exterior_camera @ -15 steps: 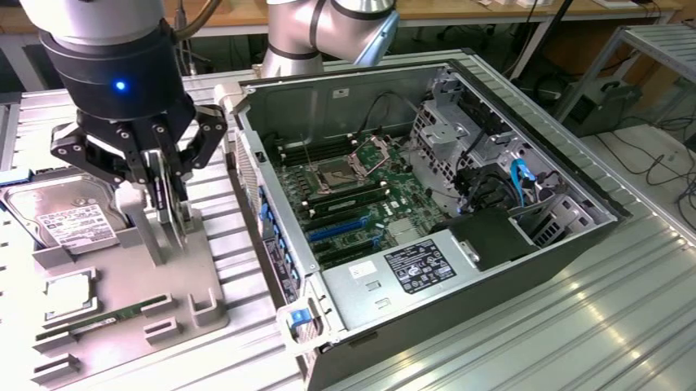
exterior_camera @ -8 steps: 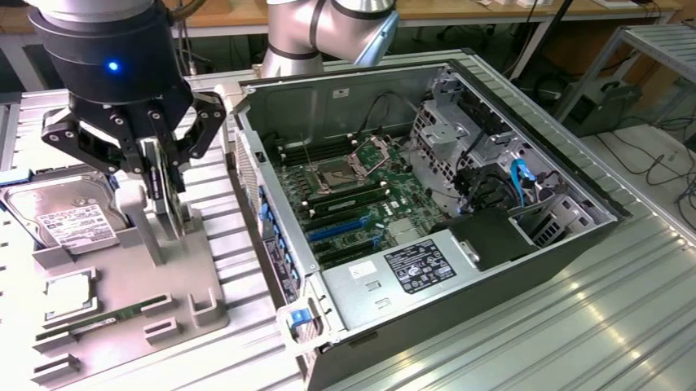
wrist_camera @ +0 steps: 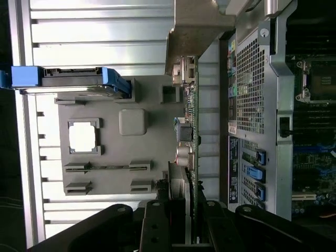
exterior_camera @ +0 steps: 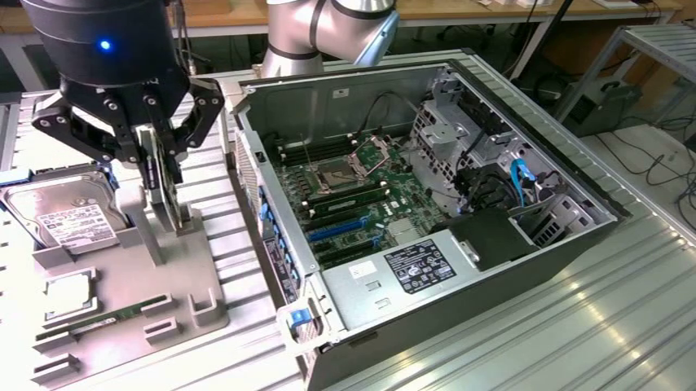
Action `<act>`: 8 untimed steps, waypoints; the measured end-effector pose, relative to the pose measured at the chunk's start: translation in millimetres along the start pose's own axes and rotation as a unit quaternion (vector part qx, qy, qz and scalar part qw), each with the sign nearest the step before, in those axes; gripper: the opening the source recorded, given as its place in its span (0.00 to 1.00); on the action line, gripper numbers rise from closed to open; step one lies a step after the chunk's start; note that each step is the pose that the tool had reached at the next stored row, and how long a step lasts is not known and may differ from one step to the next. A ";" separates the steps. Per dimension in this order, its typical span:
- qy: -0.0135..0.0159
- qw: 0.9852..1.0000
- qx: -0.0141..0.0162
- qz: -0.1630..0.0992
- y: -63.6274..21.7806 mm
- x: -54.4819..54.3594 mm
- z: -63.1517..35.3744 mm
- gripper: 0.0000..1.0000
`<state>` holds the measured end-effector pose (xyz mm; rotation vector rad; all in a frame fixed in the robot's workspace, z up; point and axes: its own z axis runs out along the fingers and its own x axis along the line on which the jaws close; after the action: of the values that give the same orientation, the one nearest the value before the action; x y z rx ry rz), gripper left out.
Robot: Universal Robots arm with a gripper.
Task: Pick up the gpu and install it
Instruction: 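Pick up the gpu and move the gpu toward the slot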
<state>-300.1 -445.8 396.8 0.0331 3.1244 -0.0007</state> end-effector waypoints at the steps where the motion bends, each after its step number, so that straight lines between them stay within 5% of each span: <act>1: 0.000 1.000 0.000 0.000 0.0 0.0 -2.0 0.28; 8: 0.000 1.000 0.000 0.000 0.0 -0.2 -15.1 0.28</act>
<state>-300.1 -445.8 411.9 0.0331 3.1244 -0.0007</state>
